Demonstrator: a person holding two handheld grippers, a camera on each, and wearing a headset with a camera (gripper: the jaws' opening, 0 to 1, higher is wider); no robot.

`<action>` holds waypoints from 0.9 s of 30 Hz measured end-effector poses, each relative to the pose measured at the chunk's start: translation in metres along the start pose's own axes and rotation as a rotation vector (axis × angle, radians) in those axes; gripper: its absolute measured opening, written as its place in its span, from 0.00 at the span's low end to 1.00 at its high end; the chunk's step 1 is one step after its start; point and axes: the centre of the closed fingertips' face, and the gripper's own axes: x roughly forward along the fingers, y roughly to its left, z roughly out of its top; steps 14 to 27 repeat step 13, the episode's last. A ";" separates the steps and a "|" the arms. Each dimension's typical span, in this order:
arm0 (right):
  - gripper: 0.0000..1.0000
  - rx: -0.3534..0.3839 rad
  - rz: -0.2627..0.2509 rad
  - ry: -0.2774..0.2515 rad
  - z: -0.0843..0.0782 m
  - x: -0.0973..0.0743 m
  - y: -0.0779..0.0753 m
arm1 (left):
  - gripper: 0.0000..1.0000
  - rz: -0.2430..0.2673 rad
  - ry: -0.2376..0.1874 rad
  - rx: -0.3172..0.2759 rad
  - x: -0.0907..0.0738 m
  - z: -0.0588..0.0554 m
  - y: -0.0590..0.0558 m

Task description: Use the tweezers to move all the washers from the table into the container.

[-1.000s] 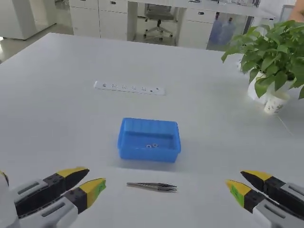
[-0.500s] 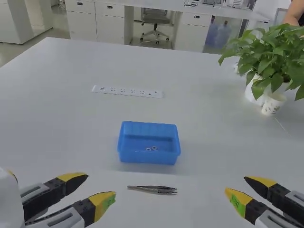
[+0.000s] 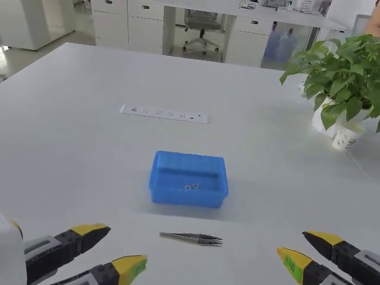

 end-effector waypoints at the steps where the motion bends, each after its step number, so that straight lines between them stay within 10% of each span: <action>1: 0.32 0.001 0.001 0.002 0.000 0.000 0.000 | 0.47 -0.001 0.005 0.006 0.000 0.000 -0.001; 27: 0.33 -0.001 0.020 0.008 -0.003 0.001 0.004 | 0.47 -0.033 0.066 0.055 0.000 -0.004 -0.010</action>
